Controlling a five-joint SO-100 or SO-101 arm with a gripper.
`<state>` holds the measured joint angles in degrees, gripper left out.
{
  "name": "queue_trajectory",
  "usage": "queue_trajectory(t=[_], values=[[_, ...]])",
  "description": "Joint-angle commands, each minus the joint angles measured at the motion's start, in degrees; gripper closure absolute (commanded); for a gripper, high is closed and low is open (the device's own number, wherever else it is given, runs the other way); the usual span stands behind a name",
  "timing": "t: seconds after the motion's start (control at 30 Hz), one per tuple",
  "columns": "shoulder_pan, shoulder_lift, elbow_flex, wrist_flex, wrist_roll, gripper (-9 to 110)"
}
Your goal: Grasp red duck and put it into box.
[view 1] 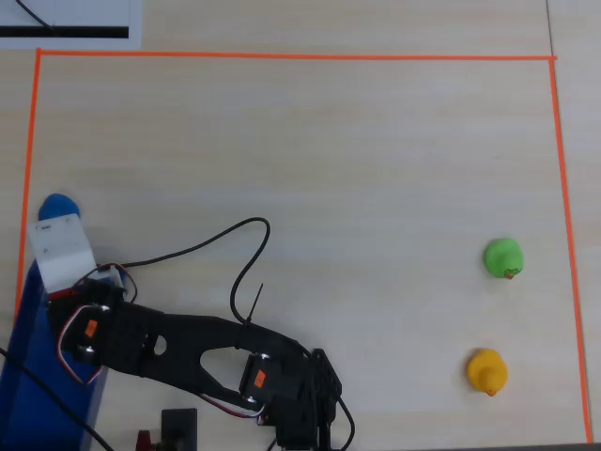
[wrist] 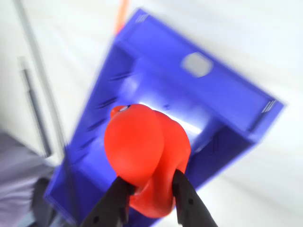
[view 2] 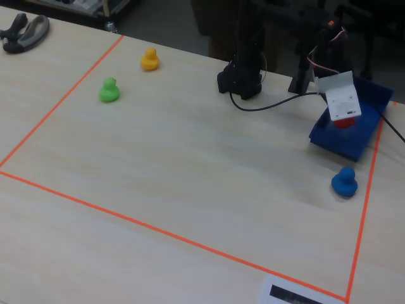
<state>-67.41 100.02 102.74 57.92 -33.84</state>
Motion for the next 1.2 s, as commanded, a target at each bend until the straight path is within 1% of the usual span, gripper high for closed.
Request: queue_trajectory(t=[0.0, 0.03, 0.17, 0.27, 0.3, 0.33, 0.4, 0.47, 0.57, 0.67, 0.87, 1.0, 1.1, 1.17], values=[[1.93, 1.85, 0.79, -0.62, -2.55, 79], [2.37, 2.46, 1.23, -0.18, -3.16, 76], [3.69, 5.71, 2.55, 1.67, -4.22, 72], [5.01, 8.61, 2.46, 3.34, -4.31, 73], [6.24, 9.67, 1.49, 4.22, -4.48, 77], [8.00, 10.46, -0.18, 5.36, -4.66, 83], [13.10, 11.51, -4.83, 7.56, -5.98, 101], [19.69, 13.01, -8.96, 7.91, -9.40, 101], [30.50, 16.88, -9.93, 3.08, -15.73, 101], [40.43, 21.97, -3.69, -5.80, -21.53, 101], [53.17, 41.92, 21.53, -23.99, -31.99, 101], [58.89, 55.81, 35.95, -29.88, -37.71, 101], [59.94, 67.94, 47.46, -29.88, -40.52, 101], [59.85, 76.29, 53.26, -26.72, -40.69, 101]])
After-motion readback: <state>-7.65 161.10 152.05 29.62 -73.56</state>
